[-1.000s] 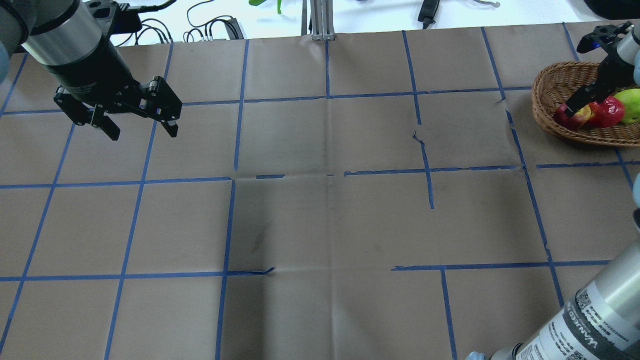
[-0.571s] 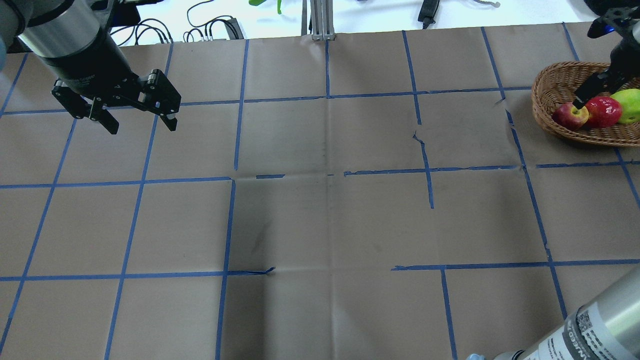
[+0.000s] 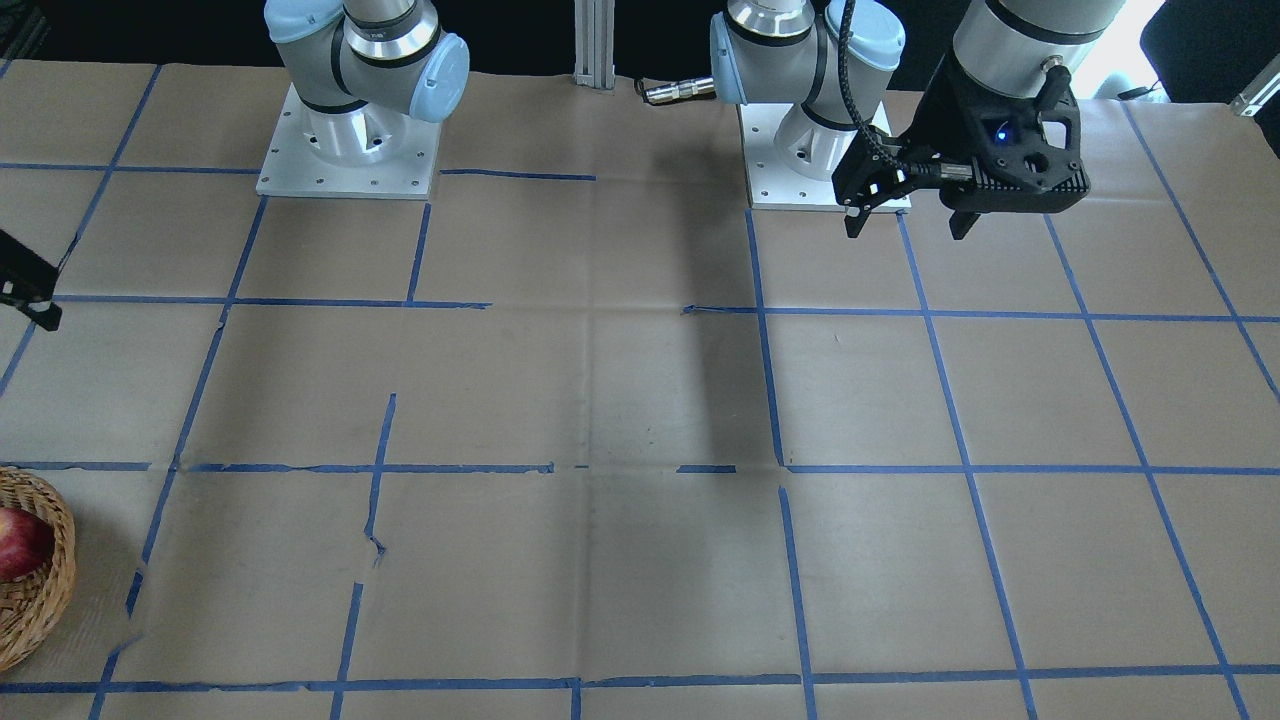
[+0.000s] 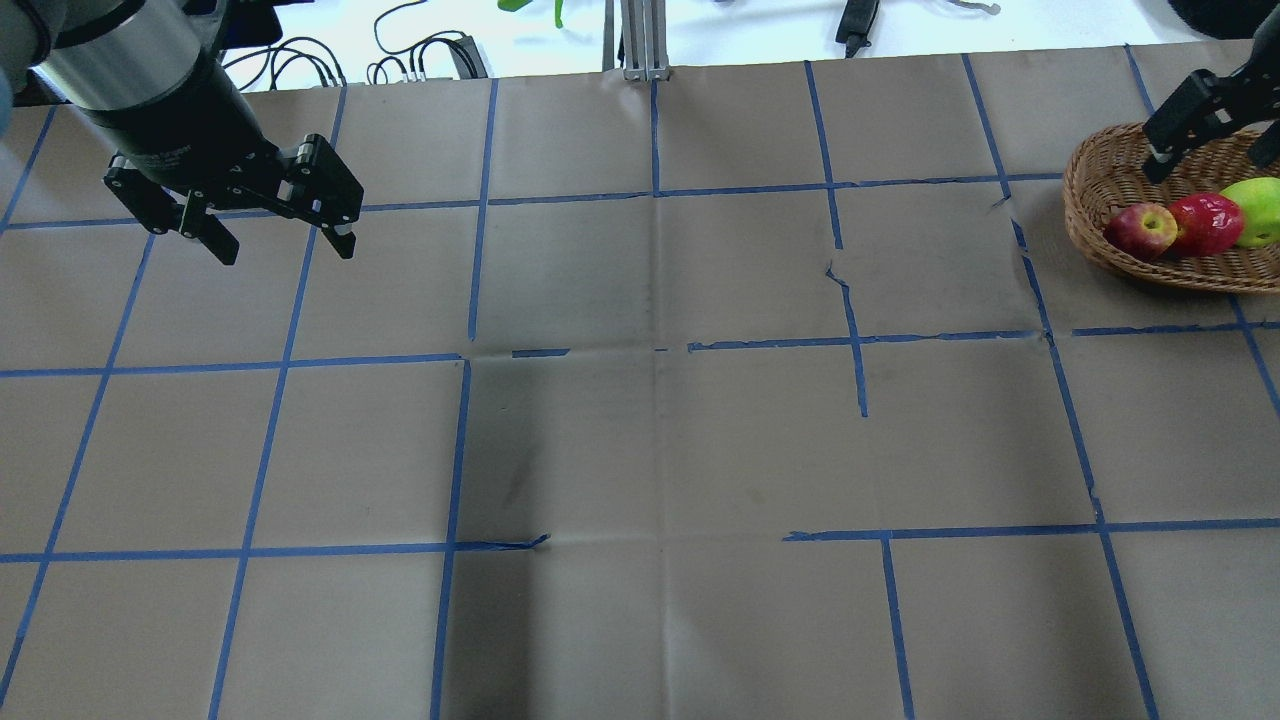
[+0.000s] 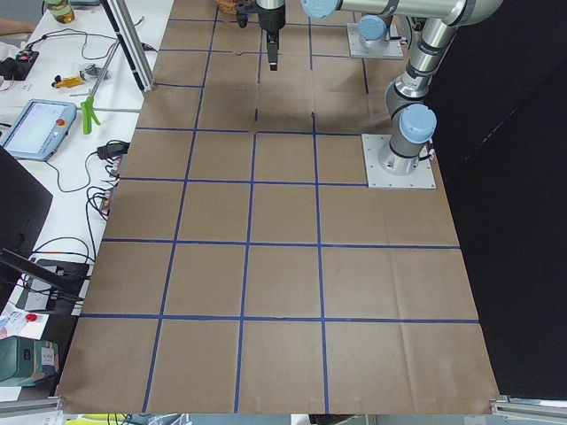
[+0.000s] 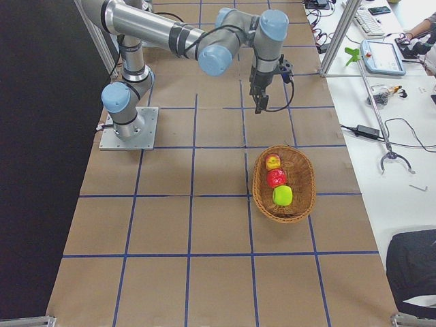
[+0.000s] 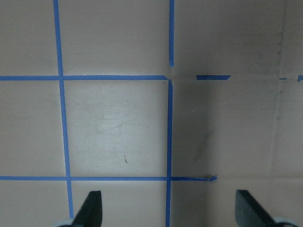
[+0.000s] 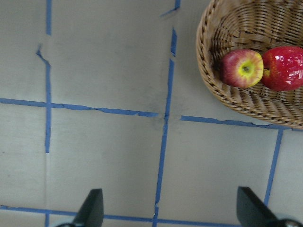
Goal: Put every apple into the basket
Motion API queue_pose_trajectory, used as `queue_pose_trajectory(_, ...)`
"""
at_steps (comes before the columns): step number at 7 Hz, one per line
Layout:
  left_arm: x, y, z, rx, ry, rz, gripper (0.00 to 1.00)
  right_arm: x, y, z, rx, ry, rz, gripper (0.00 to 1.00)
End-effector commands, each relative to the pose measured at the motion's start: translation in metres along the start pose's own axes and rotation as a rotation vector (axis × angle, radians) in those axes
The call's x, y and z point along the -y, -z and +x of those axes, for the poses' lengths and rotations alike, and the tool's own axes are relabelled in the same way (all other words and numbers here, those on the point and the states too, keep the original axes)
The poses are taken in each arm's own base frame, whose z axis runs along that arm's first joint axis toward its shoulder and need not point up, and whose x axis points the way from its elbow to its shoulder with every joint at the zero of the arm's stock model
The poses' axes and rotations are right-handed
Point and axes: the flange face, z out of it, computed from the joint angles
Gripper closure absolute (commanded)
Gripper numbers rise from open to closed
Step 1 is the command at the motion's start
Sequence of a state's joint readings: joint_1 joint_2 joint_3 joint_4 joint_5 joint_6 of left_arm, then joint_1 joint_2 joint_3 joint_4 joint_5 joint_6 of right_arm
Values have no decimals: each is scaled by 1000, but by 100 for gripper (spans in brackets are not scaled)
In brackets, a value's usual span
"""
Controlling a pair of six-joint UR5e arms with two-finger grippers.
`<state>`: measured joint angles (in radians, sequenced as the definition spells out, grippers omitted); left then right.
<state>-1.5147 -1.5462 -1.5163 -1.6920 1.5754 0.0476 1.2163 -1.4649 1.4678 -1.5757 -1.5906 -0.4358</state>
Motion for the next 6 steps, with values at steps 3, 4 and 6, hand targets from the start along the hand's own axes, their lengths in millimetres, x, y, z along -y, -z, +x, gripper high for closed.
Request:
queue_pose_trajectory(3,0,0,0,0,-1,-1,2,-19,25,-173,2,-169,47,0)
queue_pose_trajectory(4,0,0,0,0,-1,-1,2,-24,25,-210,-2,-215,55,0)
queue_pose_trajectory(6,0,0,0,0,-1,-1,2,-23,23,-228,14,-187,77,0)
